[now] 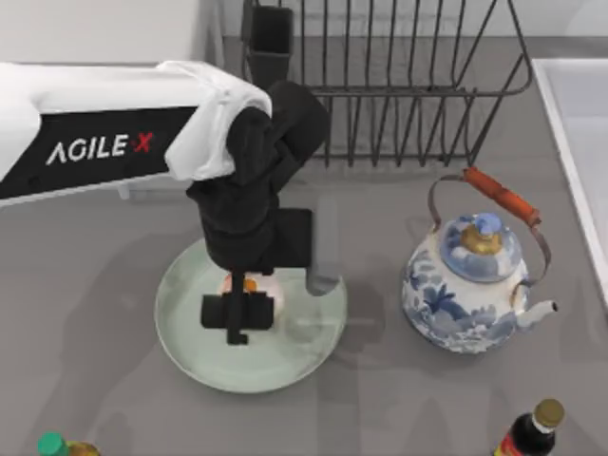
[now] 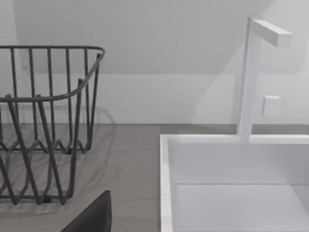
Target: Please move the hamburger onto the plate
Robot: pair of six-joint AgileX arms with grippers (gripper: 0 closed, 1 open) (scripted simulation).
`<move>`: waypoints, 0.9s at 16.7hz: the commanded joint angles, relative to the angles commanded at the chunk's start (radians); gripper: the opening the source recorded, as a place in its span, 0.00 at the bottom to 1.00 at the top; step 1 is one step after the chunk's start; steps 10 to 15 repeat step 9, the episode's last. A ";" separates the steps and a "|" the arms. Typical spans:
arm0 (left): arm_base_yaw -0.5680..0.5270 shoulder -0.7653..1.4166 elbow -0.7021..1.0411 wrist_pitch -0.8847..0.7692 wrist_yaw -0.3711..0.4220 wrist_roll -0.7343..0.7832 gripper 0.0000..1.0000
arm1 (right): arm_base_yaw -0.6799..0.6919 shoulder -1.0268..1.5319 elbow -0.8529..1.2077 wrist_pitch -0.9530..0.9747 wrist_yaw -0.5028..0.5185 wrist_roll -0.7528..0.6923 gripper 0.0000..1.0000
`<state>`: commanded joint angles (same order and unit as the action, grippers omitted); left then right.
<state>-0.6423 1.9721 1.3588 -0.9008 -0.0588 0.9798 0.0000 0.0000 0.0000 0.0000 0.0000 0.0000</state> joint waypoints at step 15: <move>0.000 0.000 0.000 0.000 0.000 0.000 1.00 | 0.000 0.000 0.000 0.000 0.000 0.000 1.00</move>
